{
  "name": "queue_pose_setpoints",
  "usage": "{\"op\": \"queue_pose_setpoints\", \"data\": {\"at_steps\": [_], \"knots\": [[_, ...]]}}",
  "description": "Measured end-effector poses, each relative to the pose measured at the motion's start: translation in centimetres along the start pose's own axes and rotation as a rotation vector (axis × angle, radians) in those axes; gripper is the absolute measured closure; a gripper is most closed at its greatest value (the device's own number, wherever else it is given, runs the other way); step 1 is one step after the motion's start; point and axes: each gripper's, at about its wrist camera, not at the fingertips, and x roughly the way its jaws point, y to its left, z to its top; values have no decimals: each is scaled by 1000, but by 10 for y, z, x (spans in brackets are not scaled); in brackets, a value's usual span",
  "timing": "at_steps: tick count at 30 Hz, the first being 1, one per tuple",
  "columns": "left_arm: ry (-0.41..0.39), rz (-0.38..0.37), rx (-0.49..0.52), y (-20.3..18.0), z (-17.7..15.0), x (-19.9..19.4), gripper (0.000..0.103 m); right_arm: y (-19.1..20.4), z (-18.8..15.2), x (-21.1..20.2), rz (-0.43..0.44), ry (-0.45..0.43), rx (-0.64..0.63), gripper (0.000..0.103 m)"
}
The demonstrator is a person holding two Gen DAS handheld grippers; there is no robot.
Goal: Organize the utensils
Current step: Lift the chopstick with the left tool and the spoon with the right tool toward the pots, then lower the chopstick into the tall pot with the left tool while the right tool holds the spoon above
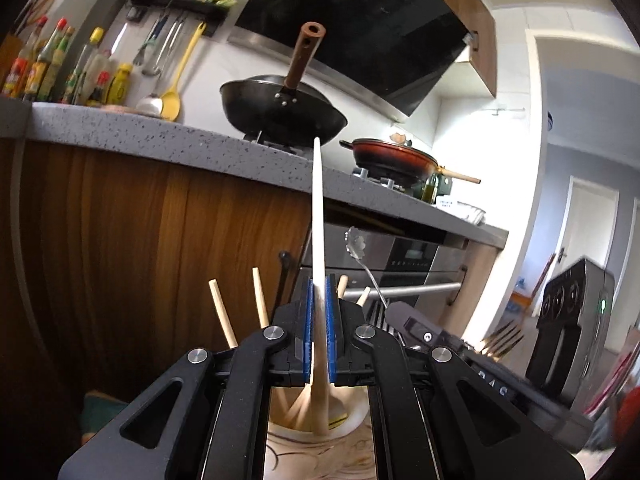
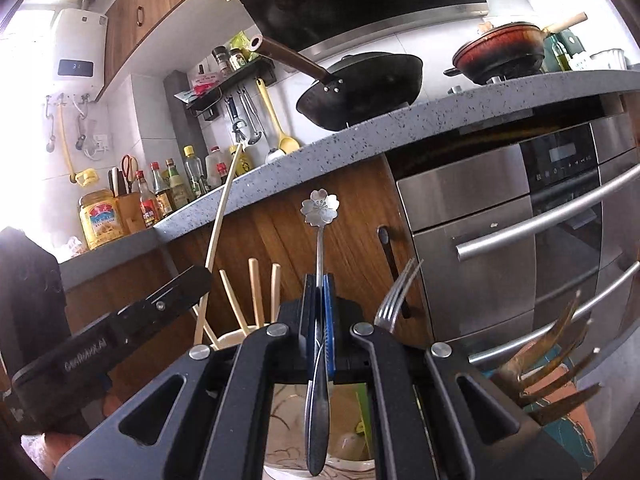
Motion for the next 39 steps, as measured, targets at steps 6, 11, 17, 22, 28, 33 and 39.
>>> {"op": "queue_pose_setpoints", "data": {"at_steps": [6,11,17,22,28,33,39], "knots": [[-38,2,21,0,-5,1,96,-1,-5,2,-5,-1,-12,99],[-31,4,28,-3,-6,12,96,1,-7,2,-9,-3,-23,99],[-13,6,47,-2,-18,5,96,1,-8,1,-5,-1,-26,99],[-17,8,39,4,-21,-6,96,3,-9,-1,-4,-4,-34,99],[-5,-112,-164,32,-11,-6,97,3,-9,-2,-1,-7,-34,99],[-9,-121,-198,36,-6,7,96,2,-10,-4,6,-10,-31,99],[-13,-99,-128,18,-13,26,97,1,-12,-6,12,-14,-31,99]]}}
